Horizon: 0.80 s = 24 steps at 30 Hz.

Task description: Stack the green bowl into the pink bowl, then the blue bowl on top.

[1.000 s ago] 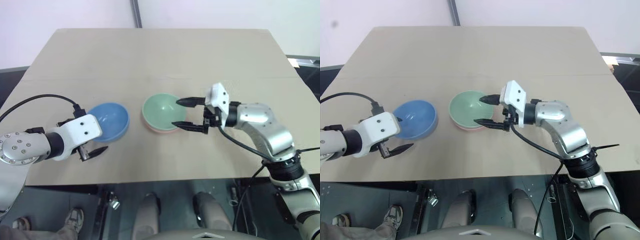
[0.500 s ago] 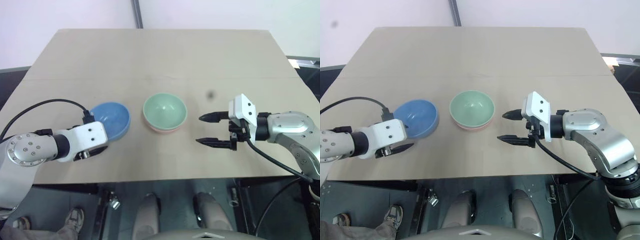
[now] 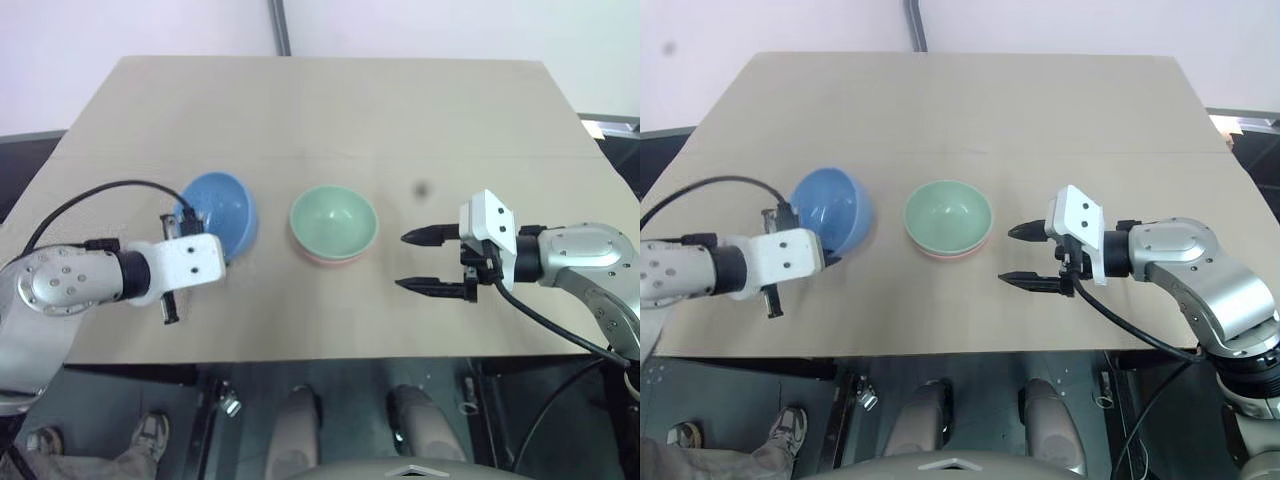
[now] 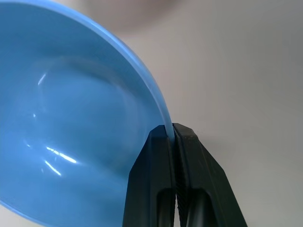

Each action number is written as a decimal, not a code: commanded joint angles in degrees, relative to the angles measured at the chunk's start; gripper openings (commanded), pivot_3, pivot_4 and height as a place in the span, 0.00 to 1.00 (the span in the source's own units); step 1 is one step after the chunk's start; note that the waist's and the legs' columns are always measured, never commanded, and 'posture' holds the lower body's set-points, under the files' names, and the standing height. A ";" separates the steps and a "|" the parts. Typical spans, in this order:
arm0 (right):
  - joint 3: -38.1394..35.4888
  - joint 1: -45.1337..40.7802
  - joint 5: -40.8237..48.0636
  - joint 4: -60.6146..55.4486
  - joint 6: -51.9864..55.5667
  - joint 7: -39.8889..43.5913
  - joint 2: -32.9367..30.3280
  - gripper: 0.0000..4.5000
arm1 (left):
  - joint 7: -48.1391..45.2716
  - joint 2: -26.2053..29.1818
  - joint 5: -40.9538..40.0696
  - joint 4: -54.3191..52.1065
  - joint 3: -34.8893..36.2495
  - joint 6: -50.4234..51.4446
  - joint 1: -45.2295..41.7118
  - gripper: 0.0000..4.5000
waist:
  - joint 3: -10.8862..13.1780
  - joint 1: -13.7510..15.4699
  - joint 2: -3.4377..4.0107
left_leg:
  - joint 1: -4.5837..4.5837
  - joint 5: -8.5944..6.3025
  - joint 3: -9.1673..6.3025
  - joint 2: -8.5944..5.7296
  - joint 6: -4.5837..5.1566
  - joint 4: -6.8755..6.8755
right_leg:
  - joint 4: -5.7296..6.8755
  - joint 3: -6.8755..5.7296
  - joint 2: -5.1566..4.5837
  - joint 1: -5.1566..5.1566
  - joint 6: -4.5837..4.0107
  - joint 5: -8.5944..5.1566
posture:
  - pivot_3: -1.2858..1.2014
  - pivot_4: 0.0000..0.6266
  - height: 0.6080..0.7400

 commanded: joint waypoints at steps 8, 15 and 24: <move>-4.71 1.60 1.25 -3.54 -0.01 -1.82 -2.08 0.79 | -9.09 0.24 -3.80 2.55 -13.19 -4.39 -29.51 0.01 | 0.00 0.15 0.01 | -0.14 0.00 -0.05 -0.02 0.00 0.17 | 0.00 -0.04 -0.01 0.01 0.02 0.01 | 0.52 0.24 1.00; -7.02 4.40 2.18 -6.90 1.39 -4.81 -2.98 0.79 | -10.52 -8.89 3.88 10.58 -25.11 -11.89 -39.31 0.01 | -0.01 0.15 0.01 | -0.23 0.00 -0.16 -0.02 0.01 0.33 | 0.07 -0.09 0.04 0.01 0.03 0.02 | 0.52 0.24 1.00; -11.42 9.15 3.98 -11.14 3.05 -8.25 -4.51 0.79 | -11.33 -15.28 4.93 16.61 -25.62 -15.15 -43.23 0.58 | -0.01 0.13 0.01 | -0.35 0.00 -0.26 -0.02 0.01 0.56 | 0.07 -0.16 0.04 0.06 0.04 0.02 | 0.52 0.24 1.00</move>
